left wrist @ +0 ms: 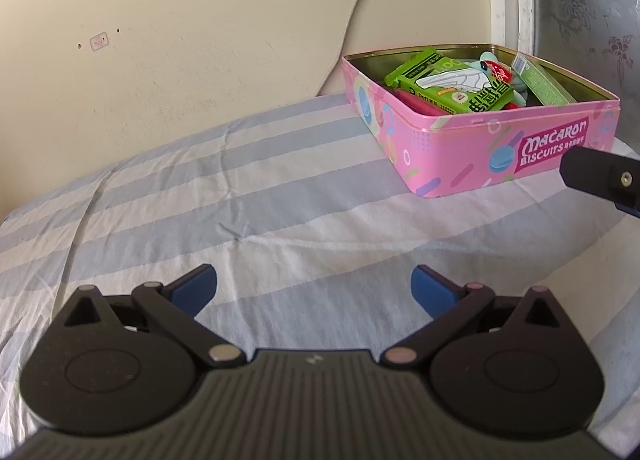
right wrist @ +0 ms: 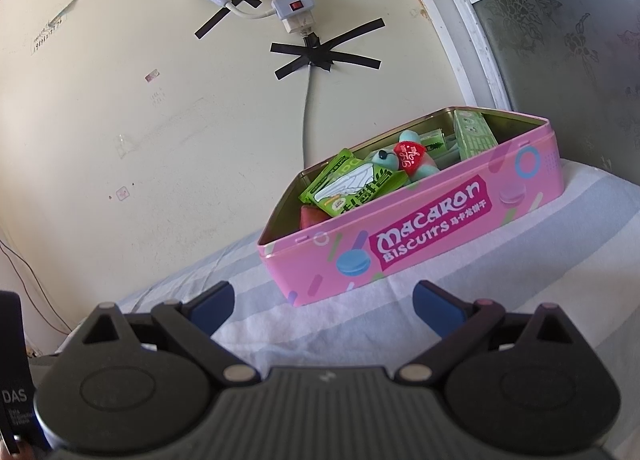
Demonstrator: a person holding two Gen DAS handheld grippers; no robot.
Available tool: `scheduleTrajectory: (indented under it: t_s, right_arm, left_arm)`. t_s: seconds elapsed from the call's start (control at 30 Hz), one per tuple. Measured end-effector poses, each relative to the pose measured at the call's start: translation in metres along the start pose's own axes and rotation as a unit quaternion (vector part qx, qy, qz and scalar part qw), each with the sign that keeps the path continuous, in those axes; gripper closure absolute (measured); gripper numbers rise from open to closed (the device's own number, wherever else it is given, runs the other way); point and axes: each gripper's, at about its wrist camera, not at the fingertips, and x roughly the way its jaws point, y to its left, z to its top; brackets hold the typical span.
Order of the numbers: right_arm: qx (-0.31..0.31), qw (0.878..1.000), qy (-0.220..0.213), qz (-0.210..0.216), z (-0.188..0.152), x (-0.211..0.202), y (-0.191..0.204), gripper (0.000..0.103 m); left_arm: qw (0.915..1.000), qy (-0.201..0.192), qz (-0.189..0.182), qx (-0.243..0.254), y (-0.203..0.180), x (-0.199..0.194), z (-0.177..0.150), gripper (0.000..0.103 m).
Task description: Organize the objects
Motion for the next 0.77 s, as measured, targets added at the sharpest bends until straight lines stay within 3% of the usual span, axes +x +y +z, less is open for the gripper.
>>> scheduleTrajectory:
  t_s: [0.77]
  right_arm:
    - [-0.008,1.0,0.0,-0.005,-0.0049,0.0007,0.0038,0.004]
  left_arm:
    - [0.9999,0.005,-0.014,-0.003,0.004,0.0031,-0.0031,0.0]
